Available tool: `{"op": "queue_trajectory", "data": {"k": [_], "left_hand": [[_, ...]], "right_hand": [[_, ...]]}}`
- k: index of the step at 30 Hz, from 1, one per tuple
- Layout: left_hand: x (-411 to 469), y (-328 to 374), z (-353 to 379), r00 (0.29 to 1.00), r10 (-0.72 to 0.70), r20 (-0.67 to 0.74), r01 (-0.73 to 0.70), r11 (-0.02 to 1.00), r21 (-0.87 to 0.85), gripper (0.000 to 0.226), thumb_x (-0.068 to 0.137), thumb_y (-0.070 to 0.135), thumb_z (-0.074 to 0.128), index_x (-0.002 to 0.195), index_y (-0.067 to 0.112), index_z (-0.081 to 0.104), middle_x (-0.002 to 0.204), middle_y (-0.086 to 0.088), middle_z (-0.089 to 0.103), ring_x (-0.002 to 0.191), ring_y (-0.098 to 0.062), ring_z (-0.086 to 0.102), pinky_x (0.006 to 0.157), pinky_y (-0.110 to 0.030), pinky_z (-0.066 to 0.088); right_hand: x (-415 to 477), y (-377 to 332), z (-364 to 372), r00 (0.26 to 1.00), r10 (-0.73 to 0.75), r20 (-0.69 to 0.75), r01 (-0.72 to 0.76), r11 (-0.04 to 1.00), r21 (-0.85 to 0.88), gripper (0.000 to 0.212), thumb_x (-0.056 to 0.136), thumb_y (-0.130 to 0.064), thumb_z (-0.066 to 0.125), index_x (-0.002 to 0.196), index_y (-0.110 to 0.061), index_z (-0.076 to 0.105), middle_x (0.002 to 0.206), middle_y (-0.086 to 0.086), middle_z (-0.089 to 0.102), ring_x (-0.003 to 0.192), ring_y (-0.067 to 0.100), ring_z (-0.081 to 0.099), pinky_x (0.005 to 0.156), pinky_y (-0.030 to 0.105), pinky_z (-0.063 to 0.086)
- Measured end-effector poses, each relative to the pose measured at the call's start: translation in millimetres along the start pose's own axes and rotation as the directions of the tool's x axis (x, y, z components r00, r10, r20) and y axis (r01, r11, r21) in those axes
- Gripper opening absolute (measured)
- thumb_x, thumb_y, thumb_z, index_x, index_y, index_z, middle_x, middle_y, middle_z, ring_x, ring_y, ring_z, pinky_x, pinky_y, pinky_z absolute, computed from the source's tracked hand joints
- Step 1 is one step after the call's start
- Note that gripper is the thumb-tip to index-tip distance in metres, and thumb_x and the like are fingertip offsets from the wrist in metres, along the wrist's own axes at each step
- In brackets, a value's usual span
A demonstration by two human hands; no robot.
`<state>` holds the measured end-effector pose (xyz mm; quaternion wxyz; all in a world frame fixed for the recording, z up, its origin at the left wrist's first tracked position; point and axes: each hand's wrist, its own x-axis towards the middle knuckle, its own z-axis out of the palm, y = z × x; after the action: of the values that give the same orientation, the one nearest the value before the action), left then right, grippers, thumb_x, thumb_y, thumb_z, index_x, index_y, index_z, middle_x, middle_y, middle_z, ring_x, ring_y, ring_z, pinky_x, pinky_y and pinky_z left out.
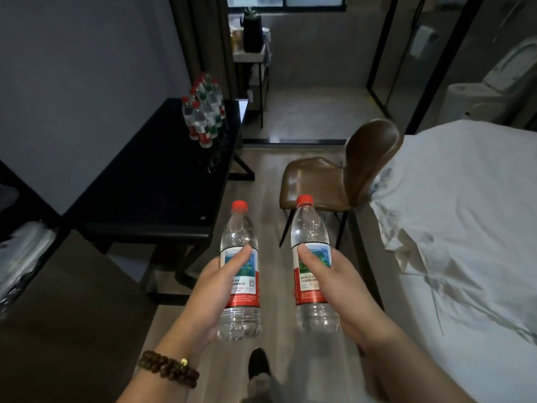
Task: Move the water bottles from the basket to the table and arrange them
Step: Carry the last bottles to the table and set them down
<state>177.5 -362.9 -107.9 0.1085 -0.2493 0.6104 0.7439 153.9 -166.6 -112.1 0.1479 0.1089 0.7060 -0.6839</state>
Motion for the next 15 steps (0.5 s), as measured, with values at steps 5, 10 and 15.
{"op": "queue_trajectory", "data": {"k": [5, 10, 15], "left_hand": [[119.6, 67.3, 11.7, 0.998, -0.035, 0.044, 0.035, 0.999, 0.012, 0.058, 0.078, 0.051, 0.082, 0.12, 0.015, 0.065, 0.092, -0.017, 0.077, 0.074, -0.032, 0.075, 0.066, -0.038, 0.059], [209.6, 137.4, 21.5, 0.998, 0.003, 0.064, -0.008, 0.997, 0.075, 0.048, 0.084, 0.05, 0.077, 0.118, 0.017, 0.065, 0.091, -0.015, 0.078, 0.073, -0.029, 0.076, 0.062, -0.035, 0.06], [297.4, 174.8, 30.1, 1.0, 0.011, 0.014, -0.012, 0.996, 0.088, 0.046, 0.085, 0.05, 0.074, 0.117, 0.018, 0.066, 0.09, -0.012, 0.079, 0.073, -0.027, 0.077, 0.061, -0.034, 0.059]], "right_hand": [[106.6, -46.2, 12.4, 0.998, 0.017, -0.053, -0.016, 1.0, 0.005, 0.033, 0.093, -0.044, 0.071, 0.11, -0.015, 0.07, 0.089, 0.008, 0.079, 0.08, 0.024, 0.078, 0.071, 0.037, 0.062], [194.7, -89.7, 20.9, 0.998, 0.028, -0.051, -0.026, 0.999, 0.04, 0.025, 0.096, -0.04, 0.069, 0.108, -0.018, 0.07, 0.083, 0.002, 0.079, 0.074, 0.017, 0.077, 0.069, 0.034, 0.059], [297.0, -113.6, 32.4, 0.998, 0.058, 0.005, -0.058, 0.998, 0.002, 0.023, 0.095, -0.044, 0.068, 0.105, -0.023, 0.07, 0.087, 0.0, 0.08, 0.08, 0.02, 0.078, 0.084, 0.046, 0.063]]}}
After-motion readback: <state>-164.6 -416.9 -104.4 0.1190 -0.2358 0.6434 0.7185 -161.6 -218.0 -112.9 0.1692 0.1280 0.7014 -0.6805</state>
